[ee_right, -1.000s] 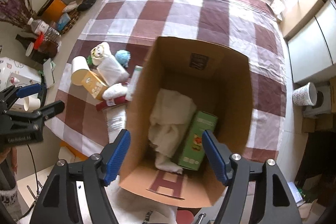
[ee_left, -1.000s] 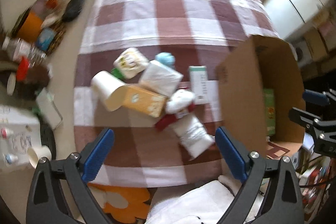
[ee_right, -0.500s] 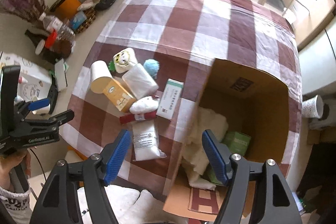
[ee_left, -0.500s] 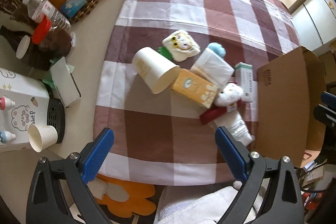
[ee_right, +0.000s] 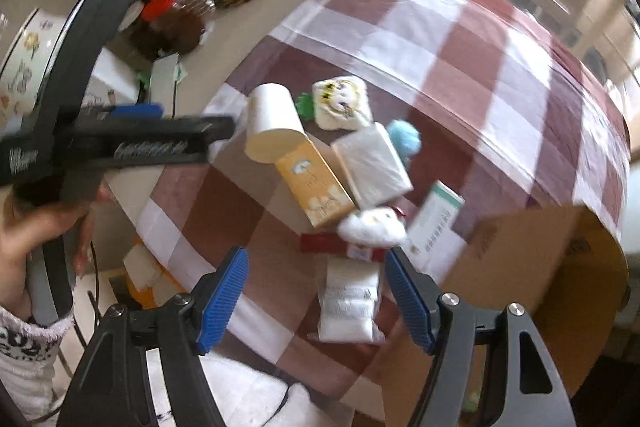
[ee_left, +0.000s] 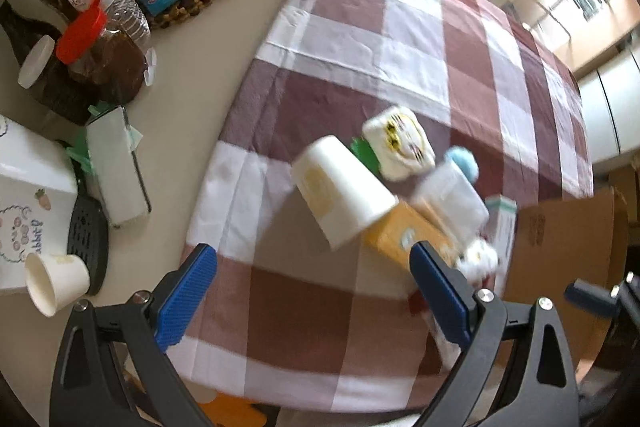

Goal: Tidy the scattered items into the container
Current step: 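Move both tools back toward the remaining items on the tablecloth, then grasp the white paper cup with the left tool while the right tool grasps the yellow Butter Bear box, then lift the paper cup and Butter Bear box and carry both over the cardboard box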

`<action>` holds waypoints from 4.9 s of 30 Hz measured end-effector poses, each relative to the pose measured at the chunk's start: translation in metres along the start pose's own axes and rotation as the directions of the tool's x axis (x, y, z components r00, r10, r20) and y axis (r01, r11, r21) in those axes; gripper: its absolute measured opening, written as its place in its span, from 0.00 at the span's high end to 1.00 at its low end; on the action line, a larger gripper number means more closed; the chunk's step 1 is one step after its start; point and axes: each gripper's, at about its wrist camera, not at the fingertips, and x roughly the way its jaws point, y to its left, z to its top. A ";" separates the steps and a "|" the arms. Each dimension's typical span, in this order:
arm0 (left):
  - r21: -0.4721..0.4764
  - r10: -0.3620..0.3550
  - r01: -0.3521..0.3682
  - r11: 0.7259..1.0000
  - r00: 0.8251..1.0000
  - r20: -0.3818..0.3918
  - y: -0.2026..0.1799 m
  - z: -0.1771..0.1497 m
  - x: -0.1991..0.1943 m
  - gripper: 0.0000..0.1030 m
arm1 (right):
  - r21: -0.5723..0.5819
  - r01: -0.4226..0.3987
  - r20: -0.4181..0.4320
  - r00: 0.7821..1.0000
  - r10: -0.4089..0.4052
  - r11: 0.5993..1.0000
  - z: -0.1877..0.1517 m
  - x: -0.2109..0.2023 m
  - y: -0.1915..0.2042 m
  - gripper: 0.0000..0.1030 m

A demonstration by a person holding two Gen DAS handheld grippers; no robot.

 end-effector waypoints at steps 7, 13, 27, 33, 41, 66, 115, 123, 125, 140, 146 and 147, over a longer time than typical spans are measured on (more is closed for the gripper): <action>-0.094 -0.040 0.037 0.995 0.999 -0.033 0.008 0.021 0.041 0.05 | -0.010 -0.043 -0.009 0.999 0.043 0.999 0.016 0.026 0.008 0.29; -0.135 -0.021 0.017 0.991 0.999 -0.026 0.004 0.031 0.064 0.05 | -0.082 0.002 -0.060 0.998 -0.007 0.997 0.027 0.056 0.014 0.30; -0.144 0.002 -0.012 0.990 0.997 -0.073 -0.003 0.035 0.107 0.05 | -0.220 0.078 -0.074 0.993 -0.096 0.972 0.031 0.103 0.028 0.30; -0.144 0.012 -0.024 0.989 0.996 -0.083 0.010 0.032 0.114 0.05 | -0.237 0.084 -0.085 0.991 -0.107 0.968 0.032 0.116 0.029 0.32; -0.156 0.033 -0.048 0.987 0.994 -0.102 0.029 0.037 0.124 0.05 | -0.229 0.063 -0.144 0.985 -0.098 0.971 0.034 0.131 0.030 0.40; 0.069 0.084 -0.079 0.994 0.995 -0.061 -0.010 0.012 0.088 0.41 | -0.009 -0.058 -0.121 0.991 0.056 0.998 0.024 0.087 0.006 0.53; 0.374 -0.067 0.055 0.926 0.998 0.018 -0.162 -0.045 -0.066 0.41 | 0.175 -0.060 0.114 0.993 0.040 0.983 -0.058 -0.069 -0.078 0.53; 0.424 -0.105 0.093 0.901 0.995 0.003 -0.197 -0.061 -0.083 0.41 | 0.216 -0.059 0.139 0.990 0.029 0.975 -0.089 -0.093 -0.099 0.53; 0.437 -0.115 0.106 0.893 0.993 -0.006 -0.206 -0.065 -0.085 0.41 | 0.225 -0.056 0.142 0.990 0.024 0.973 -0.096 -0.097 -0.104 0.53; 0.557 -0.147 0.160 0.815 0.987 -0.069 -0.286 -0.098 -0.083 0.41 | 0.337 -0.046 0.160 0.987 -0.009 0.940 -0.152 -0.114 -0.152 0.53; 0.584 -0.159 0.189 0.790 0.982 -0.102 -0.314 -0.108 -0.073 0.41 | 0.375 -0.033 0.147 0.989 -0.024 0.926 -0.170 -0.115 -0.173 0.53; 0.587 -0.158 0.191 0.787 0.982 -0.108 -0.318 -0.110 -0.071 0.41 | 0.380 -0.031 0.143 0.989 -0.025 0.924 -0.172 -0.114 -0.176 0.53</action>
